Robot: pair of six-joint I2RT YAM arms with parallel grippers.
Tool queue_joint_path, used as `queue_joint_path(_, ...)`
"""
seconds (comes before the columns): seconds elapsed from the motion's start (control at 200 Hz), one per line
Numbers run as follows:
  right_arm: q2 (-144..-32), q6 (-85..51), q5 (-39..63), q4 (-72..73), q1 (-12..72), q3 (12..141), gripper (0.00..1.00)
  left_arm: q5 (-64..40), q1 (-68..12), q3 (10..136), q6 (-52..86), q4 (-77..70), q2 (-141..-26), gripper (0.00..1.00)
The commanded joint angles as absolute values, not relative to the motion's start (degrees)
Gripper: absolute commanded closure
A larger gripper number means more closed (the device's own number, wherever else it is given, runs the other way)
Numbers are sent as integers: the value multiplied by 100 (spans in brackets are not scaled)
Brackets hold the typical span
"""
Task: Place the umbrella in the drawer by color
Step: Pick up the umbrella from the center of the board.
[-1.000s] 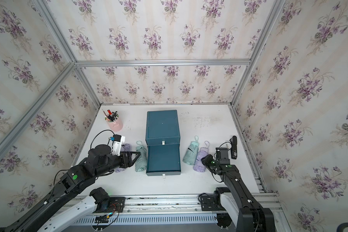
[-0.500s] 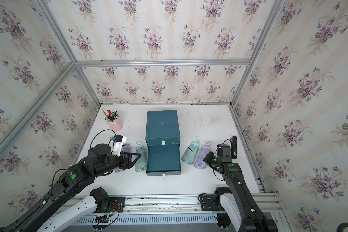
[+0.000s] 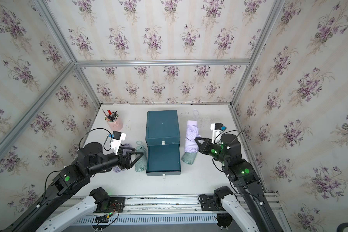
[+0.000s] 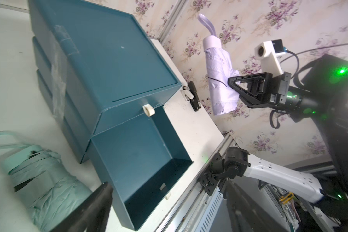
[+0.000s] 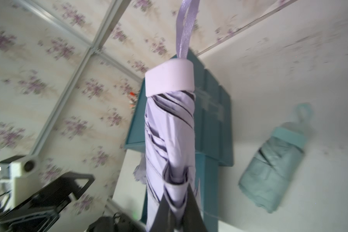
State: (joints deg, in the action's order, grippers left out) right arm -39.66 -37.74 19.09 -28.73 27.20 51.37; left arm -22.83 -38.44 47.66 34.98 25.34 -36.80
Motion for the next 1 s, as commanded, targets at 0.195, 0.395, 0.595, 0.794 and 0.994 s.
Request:
queue_joint_path(0.195, -5083, -3857, 685, -1355, 5652, 5640, 100, -3417, -3841, 4438, 3934, 743, -3944, 3)
queue_joint_path(0.395, -5385, -3976, 721, -824, 6012, 5537, 100, -3369, -3841, 4236, 4125, 413, -3947, 3)
queue_joint_path(0.595, -5549, -4096, 512, -498, 6388, 5334, 100, -3633, -3841, 4047, 4411, -104, -4125, 16)
queue_joint_path(0.794, -5591, -4225, 251, -401, 6543, 5145, 100, -3653, -3841, 3881, 4768, -505, -4166, 58)
queue_joint_path(0.994, -5639, -4297, 92, -412, 6572, 5046, 94, -3486, -3839, 3765, 4955, -548, -4162, 80)
